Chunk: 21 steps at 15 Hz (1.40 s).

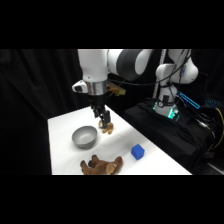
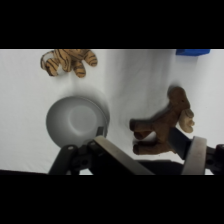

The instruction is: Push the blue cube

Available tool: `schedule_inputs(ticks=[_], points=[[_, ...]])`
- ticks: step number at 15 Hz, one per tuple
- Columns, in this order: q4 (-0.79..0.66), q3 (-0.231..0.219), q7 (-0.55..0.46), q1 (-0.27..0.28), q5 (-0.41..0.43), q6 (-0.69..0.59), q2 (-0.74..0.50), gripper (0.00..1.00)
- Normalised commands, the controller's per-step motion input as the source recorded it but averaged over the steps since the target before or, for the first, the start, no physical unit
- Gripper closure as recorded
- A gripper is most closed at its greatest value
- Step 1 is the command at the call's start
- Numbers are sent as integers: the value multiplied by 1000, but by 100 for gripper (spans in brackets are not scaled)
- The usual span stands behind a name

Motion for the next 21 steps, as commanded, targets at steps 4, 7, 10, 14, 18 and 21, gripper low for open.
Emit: schedule_inputs(ticks=[4, 7, 10, 14, 18, 21], points=[[-104, 37, 57, 9, -15, 38, -76, 0], [-369, 91, 140, 74, 24, 149, -270, 0], [-468, 123, 175, 116, 54, 202, -361, 0], [-497, 120, 264, 131, 22, 303, -372, 28], [-463, 78, 281, 86, -69, 414, -256, 60], [-379, 33, 232, 39, -130, 451, -100, 86]])
